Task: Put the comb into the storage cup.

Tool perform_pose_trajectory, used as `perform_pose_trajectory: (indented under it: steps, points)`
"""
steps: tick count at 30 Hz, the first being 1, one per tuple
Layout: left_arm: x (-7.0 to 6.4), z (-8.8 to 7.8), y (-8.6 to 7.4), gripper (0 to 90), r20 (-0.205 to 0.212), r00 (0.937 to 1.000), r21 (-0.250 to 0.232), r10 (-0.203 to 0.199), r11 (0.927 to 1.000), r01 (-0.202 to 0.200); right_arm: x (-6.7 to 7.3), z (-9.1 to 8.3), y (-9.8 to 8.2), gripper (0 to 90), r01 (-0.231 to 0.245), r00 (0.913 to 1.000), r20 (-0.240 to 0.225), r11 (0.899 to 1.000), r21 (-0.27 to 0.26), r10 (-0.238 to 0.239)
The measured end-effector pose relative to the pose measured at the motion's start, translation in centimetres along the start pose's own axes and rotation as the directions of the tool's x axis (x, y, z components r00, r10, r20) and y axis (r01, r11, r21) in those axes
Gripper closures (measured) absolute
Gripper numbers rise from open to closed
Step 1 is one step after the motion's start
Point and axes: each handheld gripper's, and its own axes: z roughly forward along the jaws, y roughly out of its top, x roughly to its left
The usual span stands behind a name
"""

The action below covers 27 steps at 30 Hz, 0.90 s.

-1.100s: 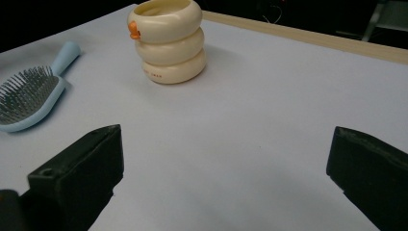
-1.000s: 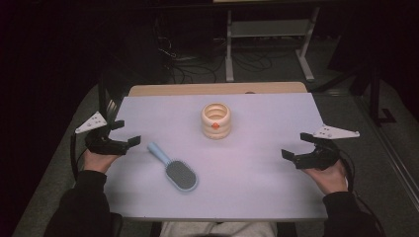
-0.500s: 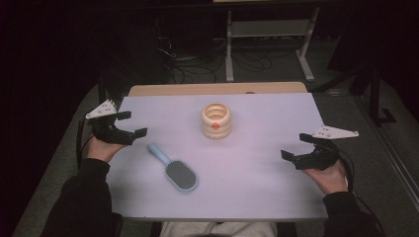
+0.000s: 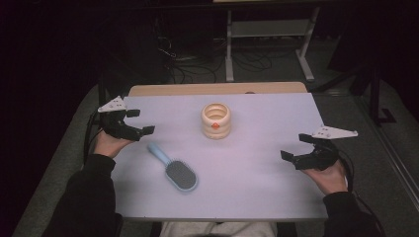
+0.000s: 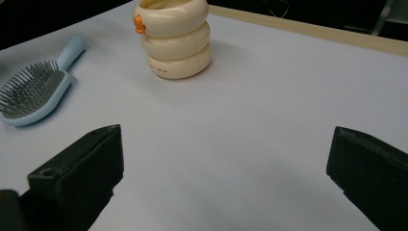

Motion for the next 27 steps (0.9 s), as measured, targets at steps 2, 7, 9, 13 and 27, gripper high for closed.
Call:
perform_pose_trajectory:
  steps: [2, 7, 9, 13, 27]
  points:
    - [0.1, 0.4, -0.1, 2.0, 0.004, 1.0, 0.017, -0.004, 0.9998, 0.004, 0.0, 0.0, 0.0, 0.0, 0.003, 1.0, -0.001, 1.0, 0.001, -0.003]
    - [0.3, 1.3, -0.2, 2.8, 0.013, 0.9999, 0.04, 0.003, 0.9992, -0.003, 0.1, 0.1, 0.0, 0.0, 0.006, 1.0, -0.004, 1.0, 0.009, -0.006]
    - [0.4, 1.7, -0.2, 3.4, 0.02, 0.9998, 0.039, -0.001, 0.9992, 0.0, 0.1, 0.1, 0.0, 0.0, 0.006, 1.0, -0.005, 1.0, 0.008, -0.006]
    - [0.5, 2.6, -0.3, 3.9, 0.024, 0.9997, 0.07, 0.007, 0.9975, -0.009, 0.1, 0.2, 0.0, 0.0, 0.006, 0.9999, -0.01, 1.0, 0.014, -0.006]
    - [1.0, 5.0, -1.0, 14.9, 0.072, 0.9974, 0.141, 0.0, 0.9899, -0.01, 0.0, 0.2, -0.1, 0.0, 0.003, 0.9999, -0.016, 1.0, 0.015, -0.002]
